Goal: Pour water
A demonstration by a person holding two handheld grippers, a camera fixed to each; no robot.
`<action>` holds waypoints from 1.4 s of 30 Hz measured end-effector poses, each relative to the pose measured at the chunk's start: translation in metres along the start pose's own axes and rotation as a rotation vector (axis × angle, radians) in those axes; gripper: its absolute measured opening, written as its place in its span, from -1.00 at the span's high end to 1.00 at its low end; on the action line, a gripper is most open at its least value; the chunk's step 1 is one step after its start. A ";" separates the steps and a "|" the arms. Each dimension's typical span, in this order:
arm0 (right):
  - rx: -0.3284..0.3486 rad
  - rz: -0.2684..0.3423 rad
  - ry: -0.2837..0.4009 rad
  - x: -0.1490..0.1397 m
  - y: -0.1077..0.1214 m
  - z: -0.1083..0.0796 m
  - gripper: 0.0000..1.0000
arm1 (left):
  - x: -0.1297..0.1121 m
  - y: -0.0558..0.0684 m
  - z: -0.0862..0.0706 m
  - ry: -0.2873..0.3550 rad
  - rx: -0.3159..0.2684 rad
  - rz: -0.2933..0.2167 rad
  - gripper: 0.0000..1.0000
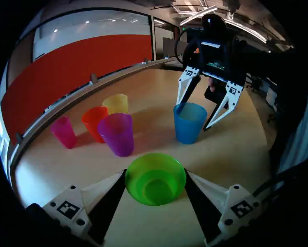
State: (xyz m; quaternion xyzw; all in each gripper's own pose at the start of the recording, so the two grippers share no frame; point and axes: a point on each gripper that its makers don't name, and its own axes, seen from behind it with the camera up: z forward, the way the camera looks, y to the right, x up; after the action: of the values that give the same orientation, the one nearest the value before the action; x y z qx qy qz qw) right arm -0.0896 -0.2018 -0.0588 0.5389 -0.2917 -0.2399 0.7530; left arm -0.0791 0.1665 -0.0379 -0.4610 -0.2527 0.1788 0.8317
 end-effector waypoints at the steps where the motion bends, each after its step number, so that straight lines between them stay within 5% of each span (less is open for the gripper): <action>1: -0.001 0.000 0.000 0.000 0.000 0.000 -1.00 | -0.002 0.001 0.000 -0.005 0.000 0.004 -0.87; 15: -0.009 0.008 -0.011 -0.009 -0.003 -0.004 -1.00 | -0.025 0.005 -0.005 -0.057 -0.001 -0.007 -0.88; 30: -0.042 0.033 -0.029 -0.031 -0.004 -0.027 -1.00 | -0.044 -0.001 -0.032 -0.077 0.045 -0.026 -0.88; 42: -0.166 0.095 0.000 -0.047 0.014 -0.050 -1.00 | -0.055 -0.016 -0.062 -0.063 0.133 -0.063 -0.88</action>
State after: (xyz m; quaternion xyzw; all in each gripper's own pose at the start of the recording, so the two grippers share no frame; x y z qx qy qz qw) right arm -0.0873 -0.1324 -0.0667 0.4600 -0.2958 -0.2273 0.8057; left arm -0.0858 0.0869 -0.0661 -0.3905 -0.2805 0.1834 0.8574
